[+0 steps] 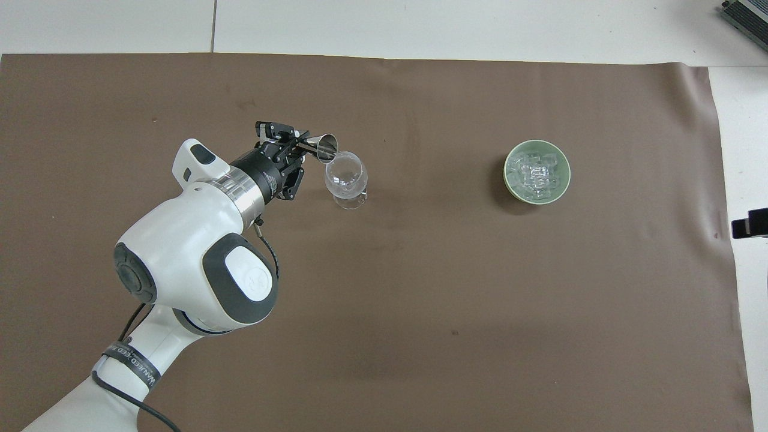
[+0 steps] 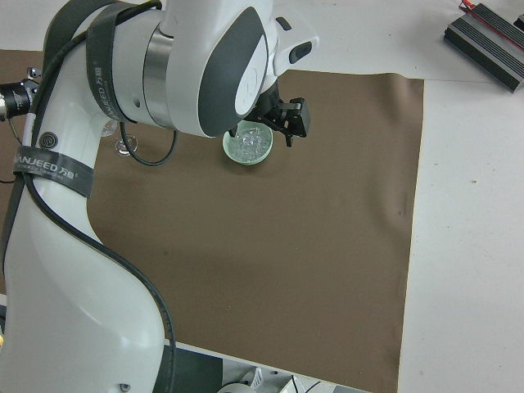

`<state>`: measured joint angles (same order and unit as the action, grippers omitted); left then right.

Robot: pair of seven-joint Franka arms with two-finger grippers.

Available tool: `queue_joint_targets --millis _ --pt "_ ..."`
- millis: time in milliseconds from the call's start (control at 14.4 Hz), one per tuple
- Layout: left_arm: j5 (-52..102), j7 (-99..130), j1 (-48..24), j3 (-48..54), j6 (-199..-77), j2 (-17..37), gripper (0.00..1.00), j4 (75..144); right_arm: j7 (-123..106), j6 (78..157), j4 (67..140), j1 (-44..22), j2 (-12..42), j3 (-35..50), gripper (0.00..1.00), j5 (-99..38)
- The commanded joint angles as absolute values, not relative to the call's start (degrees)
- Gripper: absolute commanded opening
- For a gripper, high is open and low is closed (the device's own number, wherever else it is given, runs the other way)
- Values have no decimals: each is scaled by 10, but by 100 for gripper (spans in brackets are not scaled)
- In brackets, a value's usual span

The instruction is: Pour wine and add ice with both arms

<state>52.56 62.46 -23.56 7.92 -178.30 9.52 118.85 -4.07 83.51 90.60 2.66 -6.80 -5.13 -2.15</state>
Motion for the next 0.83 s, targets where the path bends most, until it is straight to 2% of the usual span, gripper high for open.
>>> queue_joint_targets --millis 0,764 --pt "499 624 -247 69 -1803 105 0 1179 -47 831 908 29 -75 -49 100 -20" --pt "449 599 -243 67 -1809 109 0 1179 -47 831 908 29 -75 -49 100 -20"
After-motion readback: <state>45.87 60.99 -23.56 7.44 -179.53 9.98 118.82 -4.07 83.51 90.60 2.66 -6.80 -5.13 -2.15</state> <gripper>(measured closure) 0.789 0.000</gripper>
